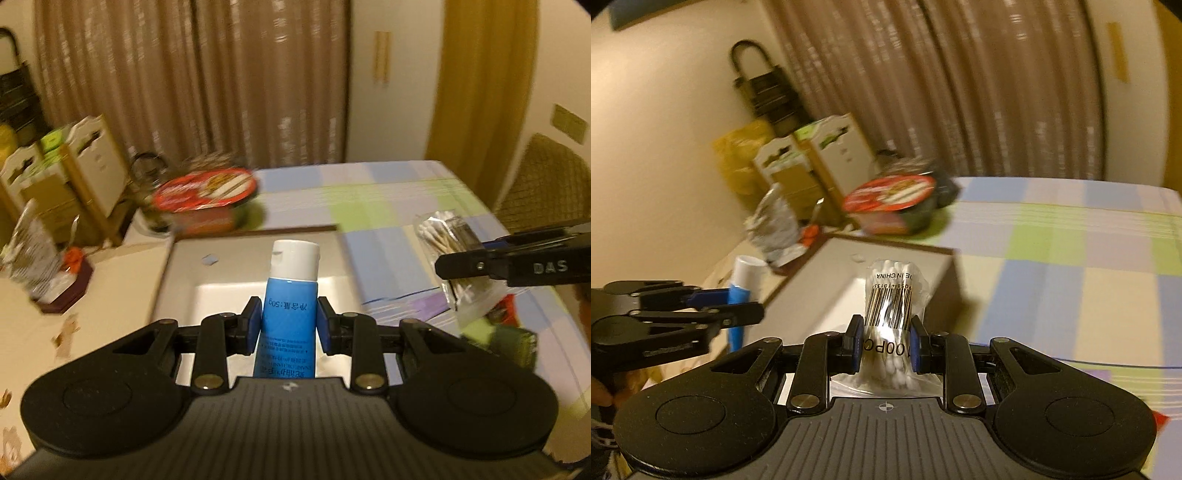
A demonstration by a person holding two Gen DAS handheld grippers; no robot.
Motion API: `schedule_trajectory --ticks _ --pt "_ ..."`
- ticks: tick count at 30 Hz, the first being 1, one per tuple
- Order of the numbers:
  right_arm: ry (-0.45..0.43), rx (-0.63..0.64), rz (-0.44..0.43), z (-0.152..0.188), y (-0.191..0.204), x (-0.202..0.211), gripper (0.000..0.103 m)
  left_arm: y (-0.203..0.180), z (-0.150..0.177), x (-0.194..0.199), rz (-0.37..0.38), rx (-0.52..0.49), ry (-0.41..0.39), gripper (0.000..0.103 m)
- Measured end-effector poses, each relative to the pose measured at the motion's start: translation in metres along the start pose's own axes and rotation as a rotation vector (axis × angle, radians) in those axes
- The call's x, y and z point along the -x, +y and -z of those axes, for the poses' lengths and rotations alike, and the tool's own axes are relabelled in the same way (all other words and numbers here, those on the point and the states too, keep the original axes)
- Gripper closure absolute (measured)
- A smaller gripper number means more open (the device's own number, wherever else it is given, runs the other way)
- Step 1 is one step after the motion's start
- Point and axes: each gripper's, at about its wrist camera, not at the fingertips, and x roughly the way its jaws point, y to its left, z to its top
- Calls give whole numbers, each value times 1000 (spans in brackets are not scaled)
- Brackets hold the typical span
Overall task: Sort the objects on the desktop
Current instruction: 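Lift the blue tube and swab bag and carry both over the box, then lower the blue tube and swab bag into the box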
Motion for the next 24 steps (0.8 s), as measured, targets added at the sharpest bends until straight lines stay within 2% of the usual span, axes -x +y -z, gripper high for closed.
schedule_trajectory --ticks 6,10,16,20,24 --pt "95 26 -18 12 42 -46 80 39 20 -10 4 26 56 77" --pt "175 82 -10 22 55 -68 80 56 29 -21 42 -2 91 77" --pt "324 242 8 36 73 -107 80 61 41 -47 135 -199 179 77" --pt "419 270 18 49 71 -128 80 63 54 -71 140 -317 275 77" --pt "490 273 22 57 71 -149 80 65 67 -92 181 -371 360 77"
